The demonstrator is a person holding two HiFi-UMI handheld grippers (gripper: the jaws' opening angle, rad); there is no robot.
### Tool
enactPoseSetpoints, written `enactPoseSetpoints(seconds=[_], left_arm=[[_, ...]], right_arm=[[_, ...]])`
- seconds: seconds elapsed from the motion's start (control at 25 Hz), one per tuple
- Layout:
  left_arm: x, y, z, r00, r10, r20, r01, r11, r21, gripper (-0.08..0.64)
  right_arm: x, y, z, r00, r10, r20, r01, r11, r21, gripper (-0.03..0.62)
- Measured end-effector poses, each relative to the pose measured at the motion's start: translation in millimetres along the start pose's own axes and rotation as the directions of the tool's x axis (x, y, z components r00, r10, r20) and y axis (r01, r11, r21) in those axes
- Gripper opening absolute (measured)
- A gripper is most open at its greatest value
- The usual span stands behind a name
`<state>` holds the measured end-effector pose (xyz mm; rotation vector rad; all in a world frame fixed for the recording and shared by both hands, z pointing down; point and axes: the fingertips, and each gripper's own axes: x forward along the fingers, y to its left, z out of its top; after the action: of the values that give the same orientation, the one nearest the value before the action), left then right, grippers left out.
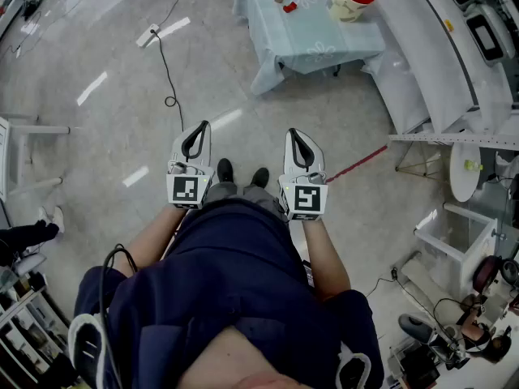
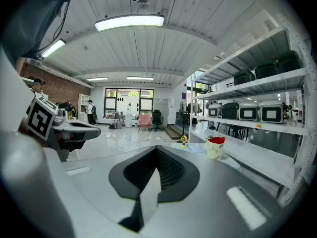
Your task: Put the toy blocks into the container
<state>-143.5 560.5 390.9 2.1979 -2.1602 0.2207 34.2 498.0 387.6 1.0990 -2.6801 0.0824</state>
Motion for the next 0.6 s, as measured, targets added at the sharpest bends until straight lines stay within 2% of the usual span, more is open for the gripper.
enactPoseSetpoints(seconds=[0.12,0.24,0.6], left_arm=[[2.4,-2.0,-5.0,1.0,-0.007,-0.025,0.007,1.0,0.011,0.002],[4.3,-2.8,1.4,1.0,-0.004,0.002,0.004,1.0,0.006,0.002],[4.9,-4.4,0.5,1.0,-0.018,0.0,0.018,1.0,0.014,0.002]], right_arm=[[1.9,-3.0,3.9,1.0,-0.001,-0.001,0.001,1.0,-0.003,-0.003],[1.5,-3.4,4.0,1.0,-0.003,-0.003,0.003,1.0,-0.002,-0.003],[-1.5,-7.3,8.0,0.999,-0.033,0.027,0.033,0.999,-0.014,-0.002]])
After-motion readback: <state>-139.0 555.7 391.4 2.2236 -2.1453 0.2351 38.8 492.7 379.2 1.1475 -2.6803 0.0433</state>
